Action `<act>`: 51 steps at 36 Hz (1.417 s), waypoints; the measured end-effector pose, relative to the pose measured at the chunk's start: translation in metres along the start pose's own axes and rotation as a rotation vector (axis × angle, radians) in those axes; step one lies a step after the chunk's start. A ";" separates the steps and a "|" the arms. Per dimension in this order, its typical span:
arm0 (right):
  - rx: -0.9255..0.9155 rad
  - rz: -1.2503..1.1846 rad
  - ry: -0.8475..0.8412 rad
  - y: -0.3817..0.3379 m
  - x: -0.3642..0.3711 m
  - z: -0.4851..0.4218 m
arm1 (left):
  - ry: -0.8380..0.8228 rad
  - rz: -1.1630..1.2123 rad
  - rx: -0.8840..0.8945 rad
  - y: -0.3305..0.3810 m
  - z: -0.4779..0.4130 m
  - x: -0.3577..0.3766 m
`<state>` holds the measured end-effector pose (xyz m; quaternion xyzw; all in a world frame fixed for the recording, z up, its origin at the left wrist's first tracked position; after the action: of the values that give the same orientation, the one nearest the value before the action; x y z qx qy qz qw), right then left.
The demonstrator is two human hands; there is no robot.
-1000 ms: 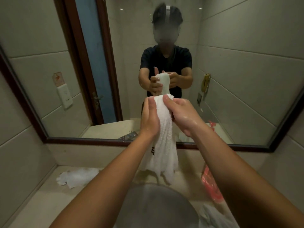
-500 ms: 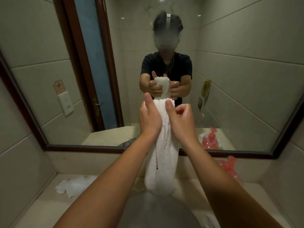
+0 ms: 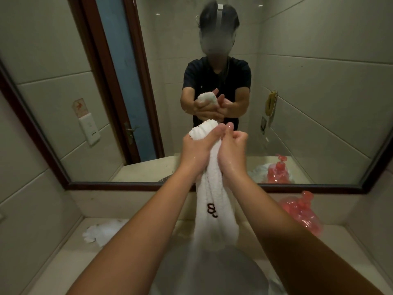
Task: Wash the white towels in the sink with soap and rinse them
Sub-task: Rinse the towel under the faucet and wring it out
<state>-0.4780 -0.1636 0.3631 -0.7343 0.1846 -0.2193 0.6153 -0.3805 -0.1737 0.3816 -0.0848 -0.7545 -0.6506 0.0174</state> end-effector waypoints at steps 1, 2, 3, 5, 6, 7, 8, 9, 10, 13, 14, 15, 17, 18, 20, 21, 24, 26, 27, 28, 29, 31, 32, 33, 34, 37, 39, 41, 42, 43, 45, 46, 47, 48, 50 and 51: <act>-0.004 0.037 0.051 0.007 -0.003 0.003 | 0.045 -0.002 -0.002 -0.004 0.000 0.000; -0.003 0.091 0.100 0.016 -0.005 0.006 | 0.099 0.002 0.007 -0.007 0.001 0.000; 0.014 0.133 0.145 0.027 -0.009 0.011 | 0.145 -0.002 0.023 -0.011 0.002 -0.001; 0.142 0.145 0.215 0.059 -0.017 0.028 | 0.210 -0.008 0.041 -0.017 0.006 -0.002; 0.230 0.127 0.245 0.082 -0.021 0.039 | 0.233 0.009 0.033 -0.020 0.008 -0.003; 0.319 0.116 0.270 0.102 -0.024 0.050 | 0.251 0.034 0.023 -0.022 0.010 -0.003; 0.411 0.114 0.291 0.120 -0.026 0.060 | 0.268 0.049 0.017 -0.023 0.012 -0.003; 0.513 0.100 0.313 0.141 -0.026 0.069 | 0.279 0.057 0.019 -0.024 0.013 -0.003; 0.634 0.069 0.335 0.155 -0.025 0.078 | 0.288 0.070 0.026 -0.024 0.015 -0.003; 0.965 -0.252 0.287 0.180 -0.006 0.100 | 0.325 0.142 0.041 -0.026 0.020 -0.006; 1.021 -0.399 0.247 0.181 0.002 0.106 | 0.346 0.171 0.043 -0.028 0.022 -0.009; 1.047 -0.520 0.217 0.183 0.009 0.107 | 0.369 0.194 0.047 -0.029 0.024 -0.013; 1.039 -0.708 0.120 0.184 0.020 0.103 | 0.407 0.215 0.071 -0.030 0.029 -0.025; 1.003 -0.808 0.054 0.183 0.024 0.098 | 0.425 0.223 0.083 -0.030 0.032 -0.032; 0.908 -1.003 -0.045 0.181 0.030 0.091 | 0.454 0.240 0.092 -0.032 0.035 -0.050; 0.872 -1.045 -0.064 0.181 0.031 0.086 | 0.465 0.256 0.089 -0.033 0.037 -0.059; 0.823 -1.007 -0.107 0.180 0.033 0.079 | 0.497 0.325 0.051 -0.038 0.046 -0.089; 0.836 -0.946 -0.125 0.176 0.038 0.078 | 0.524 0.336 0.048 -0.041 0.050 -0.111; 0.847 -0.920 -0.130 0.175 0.040 0.076 | 0.526 0.331 0.058 -0.041 0.052 -0.120; 0.854 -0.893 -0.129 0.175 0.043 0.072 | 0.520 0.316 0.072 -0.041 0.053 -0.129; 0.864 -0.871 -0.109 0.175 0.043 0.068 | 0.516 0.304 0.082 -0.041 0.055 -0.136; 0.850 -0.814 -0.084 0.166 0.042 0.061 | 0.511 0.317 0.101 -0.042 0.060 -0.147; 0.831 -0.780 -0.083 0.160 0.041 0.059 | 0.512 0.330 0.112 -0.043 0.062 -0.152; 0.802 -0.766 -0.068 0.153 0.039 0.057 | 0.520 0.336 0.117 -0.044 0.063 -0.156; 0.773 -0.735 -0.035 0.151 0.036 0.053 | 0.528 0.338 0.120 -0.046 0.062 -0.160; 0.708 -0.688 0.023 0.144 0.032 0.051 | 0.540 0.312 0.121 -0.047 0.060 -0.164; 0.635 -0.613 0.049 0.145 0.029 0.048 | 0.518 0.223 0.144 -0.049 0.058 -0.168; 0.581 -0.579 0.048 0.149 0.024 0.043 | 0.454 0.071 0.180 -0.049 0.058 -0.164; 0.554 -0.554 0.038 0.149 0.023 0.042 | 0.421 0.003 0.201 -0.050 0.056 -0.163; 0.526 -0.533 0.026 0.149 0.022 0.041 | 0.387 -0.054 0.218 -0.052 0.055 -0.160; 0.422 -0.482 -0.036 0.143 0.022 0.039 | 0.322 -0.121 0.226 -0.055 0.050 -0.150; 0.354 -0.445 -0.084 0.137 0.021 0.038 | 0.288 -0.137 0.221 -0.058 0.047 -0.142; 0.296 -0.410 -0.130 0.130 0.020 0.039 | 0.254 -0.149 0.213 -0.060 0.044 -0.135; 0.252 -0.379 -0.177 0.122 0.019 0.042 | 0.219 -0.173 0.209 -0.062 0.041 -0.128; 0.176 -0.292 -0.263 0.107 0.022 0.048 | 0.127 -0.211 0.196 -0.062 0.038 -0.112; 0.142 -0.255 -0.300 0.100 0.024 0.050 | 0.069 -0.189 0.177 -0.062 0.038 -0.104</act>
<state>-0.4303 -0.1525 0.2600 -0.7310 -0.0193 -0.1959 0.6534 -0.2838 -0.1560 0.3013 0.0109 -0.8125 -0.5827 -0.0109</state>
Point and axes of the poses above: each hand's wrist, its own z-axis away from the middle knuckle, its own x-axis out of the palm, y = z × x, the point moved 3 cm from there along -z, towards the middle knuckle, and after that the axes turned 2 degrees about z, right-handed, at the moved point
